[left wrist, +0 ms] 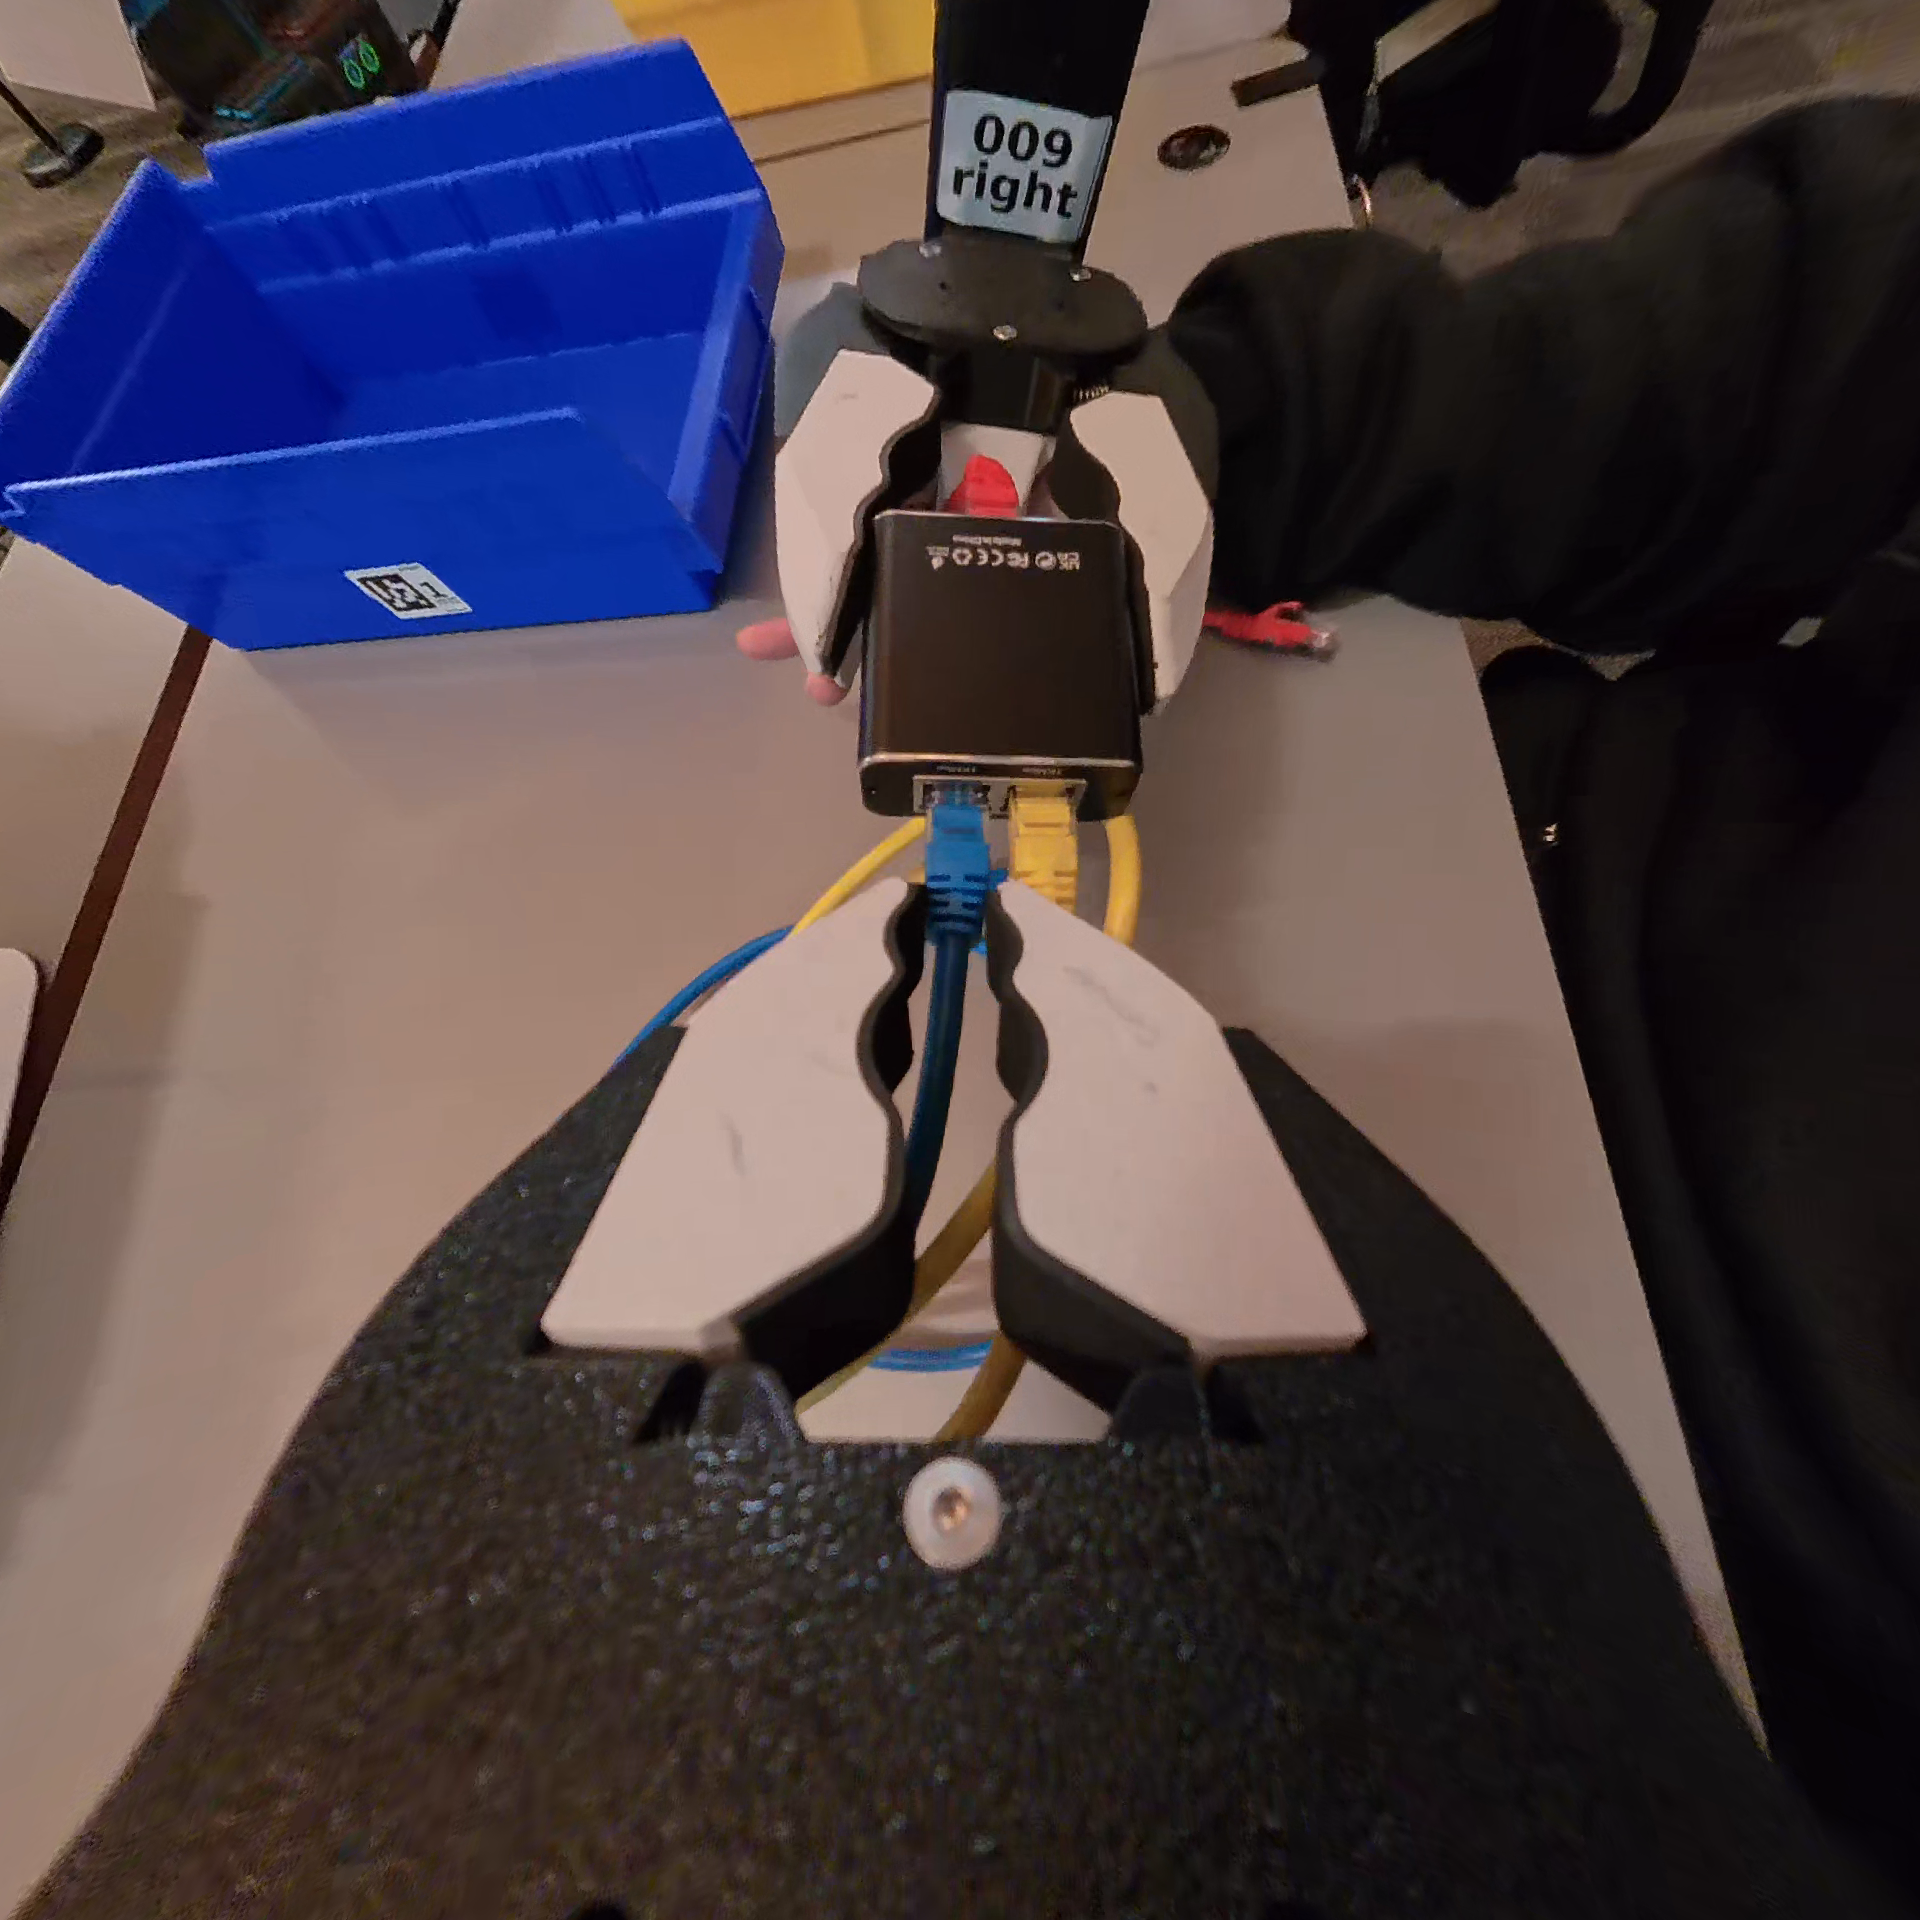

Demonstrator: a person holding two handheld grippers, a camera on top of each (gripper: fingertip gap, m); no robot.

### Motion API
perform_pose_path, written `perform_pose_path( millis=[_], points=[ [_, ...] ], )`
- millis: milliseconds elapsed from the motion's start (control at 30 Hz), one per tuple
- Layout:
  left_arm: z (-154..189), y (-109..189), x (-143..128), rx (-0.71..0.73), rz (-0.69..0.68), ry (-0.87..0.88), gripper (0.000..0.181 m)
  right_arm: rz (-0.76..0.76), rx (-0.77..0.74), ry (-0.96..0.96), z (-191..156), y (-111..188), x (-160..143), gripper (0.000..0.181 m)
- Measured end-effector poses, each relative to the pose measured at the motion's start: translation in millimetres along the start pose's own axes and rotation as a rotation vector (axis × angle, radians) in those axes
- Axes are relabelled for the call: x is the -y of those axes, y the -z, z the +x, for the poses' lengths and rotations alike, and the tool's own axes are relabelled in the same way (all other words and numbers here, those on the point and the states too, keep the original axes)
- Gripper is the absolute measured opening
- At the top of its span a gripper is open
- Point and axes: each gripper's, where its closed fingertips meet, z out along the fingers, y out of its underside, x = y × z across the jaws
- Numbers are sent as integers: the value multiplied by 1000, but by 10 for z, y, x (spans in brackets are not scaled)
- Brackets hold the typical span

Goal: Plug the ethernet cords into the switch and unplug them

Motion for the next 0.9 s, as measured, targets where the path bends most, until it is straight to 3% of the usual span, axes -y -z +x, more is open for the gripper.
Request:
perform_pose_path(
  millis=[300, 633, 767, 900],
  points=[
    [-11, 36, -71, 31, -39, -49, 8, -4, -3, -8, 8, 8, -14, 63],
    [2, 7, -45, 65, 12, -55, 6, 48, 22, -42, -38, 1, 38, 63],
    [0, -35, -152, 68, -12, -36, 6, -15, 18, -37, -33, -28, -81, 63],
    [-77, 31, -46, 146, 109, -36, 8, 10, -41, 18, 56, -11, 34, 63]
  ],
)
